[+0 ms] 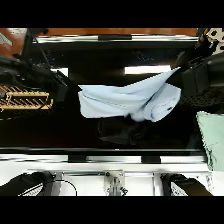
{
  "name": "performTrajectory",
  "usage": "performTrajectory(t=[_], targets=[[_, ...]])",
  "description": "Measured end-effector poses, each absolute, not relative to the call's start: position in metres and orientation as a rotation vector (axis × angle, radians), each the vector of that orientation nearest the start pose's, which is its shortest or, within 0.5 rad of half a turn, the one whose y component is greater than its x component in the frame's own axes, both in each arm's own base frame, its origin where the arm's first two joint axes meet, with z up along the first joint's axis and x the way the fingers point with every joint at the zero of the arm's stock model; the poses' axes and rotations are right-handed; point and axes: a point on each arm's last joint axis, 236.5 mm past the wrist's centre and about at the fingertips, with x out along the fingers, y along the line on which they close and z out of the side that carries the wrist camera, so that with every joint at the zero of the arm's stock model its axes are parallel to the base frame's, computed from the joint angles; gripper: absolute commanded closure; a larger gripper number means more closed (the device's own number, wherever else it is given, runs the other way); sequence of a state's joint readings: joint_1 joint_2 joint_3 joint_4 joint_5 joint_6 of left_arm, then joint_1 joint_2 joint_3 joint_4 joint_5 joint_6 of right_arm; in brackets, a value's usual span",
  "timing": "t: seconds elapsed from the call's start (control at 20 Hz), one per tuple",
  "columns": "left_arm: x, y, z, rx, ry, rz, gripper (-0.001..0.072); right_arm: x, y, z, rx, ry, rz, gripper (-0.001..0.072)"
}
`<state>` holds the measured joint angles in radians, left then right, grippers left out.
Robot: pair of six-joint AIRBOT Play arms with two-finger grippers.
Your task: Fold the shirts.
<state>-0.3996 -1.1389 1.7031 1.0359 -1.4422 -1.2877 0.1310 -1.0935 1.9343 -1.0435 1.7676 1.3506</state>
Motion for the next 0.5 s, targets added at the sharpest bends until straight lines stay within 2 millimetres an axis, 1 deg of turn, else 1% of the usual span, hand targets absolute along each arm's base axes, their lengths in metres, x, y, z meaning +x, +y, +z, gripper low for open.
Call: performTrajectory(t=[0.15, 0.25, 0.35, 0.4, 0.45, 0.5], targets=[[0.269, -0.250, 0.322, 0.099, 0.679, -0.963, 0.0677, 0.241, 0.154, 0.340, -0.101, 0.772, 0.756, 0.0645], [0.253, -0.245, 0.346, 0.061, 0.636, -0.955, 0.0677, 0.220, 0.154, 0.356, -0.085, 0.722, 0.753, 0.0645], [0.241, -0.241, 0.359, 0.026, 0.625, -0.947, 0.0677, 0.207, 0.154, 0.366, -0.062, 0.691, 0.745, 0.0645], [0.238, -0.240, 0.361, 0.015, 0.629, -0.943, 0.0677, 0.204, 0.153, 0.367, -0.052, 0.689, 0.742, 0.0645], [0.239, -0.239, 0.358, 0.007, 0.643, -0.933, 0.0677, 0.203, 0.153, 0.367, -0.046, 0.693, 0.741, 0.0645], [0.242, -0.238, 0.349, 0.004, 0.671, -0.918, 0.0677, 0.204, 0.153, 0.363, -0.044, 0.712, 0.742, 0.0645]])
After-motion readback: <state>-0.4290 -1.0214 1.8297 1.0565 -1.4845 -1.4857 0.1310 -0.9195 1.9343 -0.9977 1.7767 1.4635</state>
